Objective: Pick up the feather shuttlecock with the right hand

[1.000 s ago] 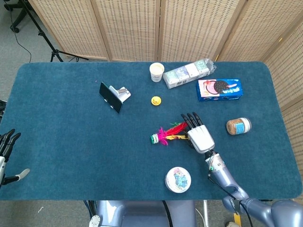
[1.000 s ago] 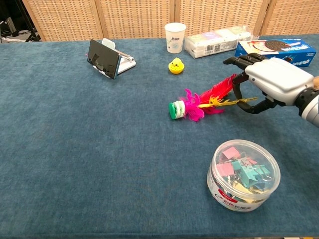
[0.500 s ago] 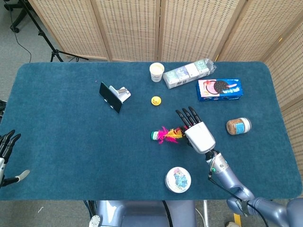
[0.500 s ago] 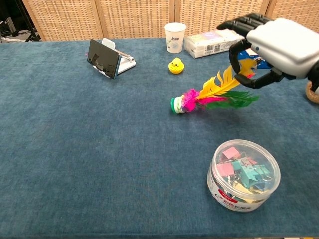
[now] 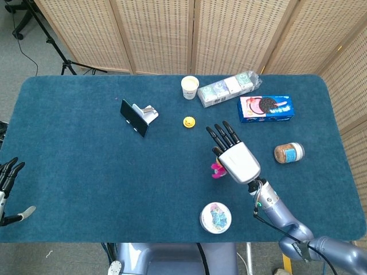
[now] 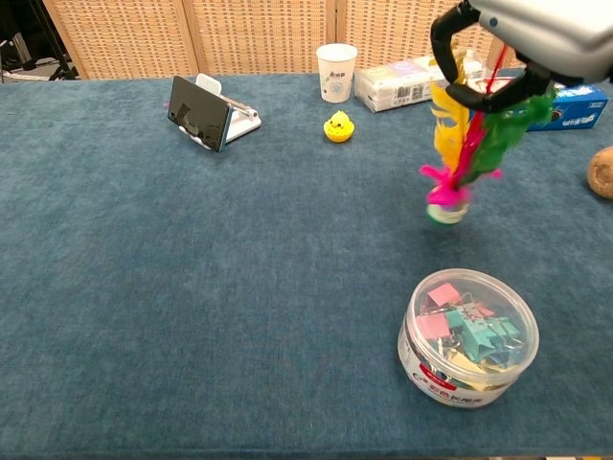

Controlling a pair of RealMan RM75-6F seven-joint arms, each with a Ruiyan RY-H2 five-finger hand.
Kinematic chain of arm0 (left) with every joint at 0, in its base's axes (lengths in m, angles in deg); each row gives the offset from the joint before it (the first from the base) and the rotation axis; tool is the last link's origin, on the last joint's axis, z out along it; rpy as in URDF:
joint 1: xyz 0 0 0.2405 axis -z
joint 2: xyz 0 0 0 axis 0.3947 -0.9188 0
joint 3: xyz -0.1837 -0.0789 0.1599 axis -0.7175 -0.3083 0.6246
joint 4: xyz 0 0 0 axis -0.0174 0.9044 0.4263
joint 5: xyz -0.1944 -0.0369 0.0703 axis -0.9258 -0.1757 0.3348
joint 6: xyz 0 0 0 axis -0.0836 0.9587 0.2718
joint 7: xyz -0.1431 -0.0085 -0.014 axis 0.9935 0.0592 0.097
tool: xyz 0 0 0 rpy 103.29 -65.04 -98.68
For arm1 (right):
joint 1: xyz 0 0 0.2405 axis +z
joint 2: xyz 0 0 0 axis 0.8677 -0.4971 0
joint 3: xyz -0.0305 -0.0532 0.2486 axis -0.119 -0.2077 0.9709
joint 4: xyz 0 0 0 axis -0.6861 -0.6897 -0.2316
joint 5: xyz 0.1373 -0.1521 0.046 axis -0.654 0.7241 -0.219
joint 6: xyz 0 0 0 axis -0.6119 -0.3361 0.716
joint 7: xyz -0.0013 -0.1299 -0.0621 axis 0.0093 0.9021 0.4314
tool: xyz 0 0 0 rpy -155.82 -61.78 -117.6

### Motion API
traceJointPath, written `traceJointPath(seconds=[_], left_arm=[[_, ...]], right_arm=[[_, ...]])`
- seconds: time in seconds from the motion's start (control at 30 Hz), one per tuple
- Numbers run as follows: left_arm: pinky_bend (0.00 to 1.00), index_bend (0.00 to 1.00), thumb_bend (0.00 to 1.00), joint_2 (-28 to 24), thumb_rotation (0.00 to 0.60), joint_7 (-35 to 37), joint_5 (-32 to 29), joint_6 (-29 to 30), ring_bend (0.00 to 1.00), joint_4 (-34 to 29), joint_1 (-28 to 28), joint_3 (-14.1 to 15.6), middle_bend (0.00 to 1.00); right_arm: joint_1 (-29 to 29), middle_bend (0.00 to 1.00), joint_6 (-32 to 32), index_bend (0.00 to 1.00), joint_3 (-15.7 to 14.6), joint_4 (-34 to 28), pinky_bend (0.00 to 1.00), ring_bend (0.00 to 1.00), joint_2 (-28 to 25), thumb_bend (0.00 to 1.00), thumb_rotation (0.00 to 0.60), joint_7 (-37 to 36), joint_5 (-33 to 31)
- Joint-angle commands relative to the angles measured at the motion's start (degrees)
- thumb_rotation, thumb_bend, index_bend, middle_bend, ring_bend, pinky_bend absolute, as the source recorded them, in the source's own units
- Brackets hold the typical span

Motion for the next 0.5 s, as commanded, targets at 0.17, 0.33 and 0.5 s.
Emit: traceJointPath(seconds=[0.17,0.33,0.5], left_arm=[[0.00,0.00,0.00,0.0,0.600,0.0,0.3,0.2,0.00,0.0,-0.1,0.1,0.00],[0.00,0.00,0.00,0.0,0.600,0.0,0.3,0.3,0.00,0.0,-0.2,0.2,0.00],[0.00,0.00,0.00,0.0,0.600,0.0,0.2,0.2,0.00,0.0,-0.1,0.1,0.00]], right_arm=[[0.5,0.09,-1.0,0.66,0.2,-3.0,0.00,0.00,-2.5,0.66,0.600,2.7,0.0],[0.6,0.09,-1.3,0.66,-0.5,-2.3,0.00,0.00,-1.8,0.66,0.600,3.1,0.0],[0.4,0.09,-0.6,0.66,-1.4,-1.3,0.00,0.00,-0.7,0.66,0.600,2.7,0.8]])
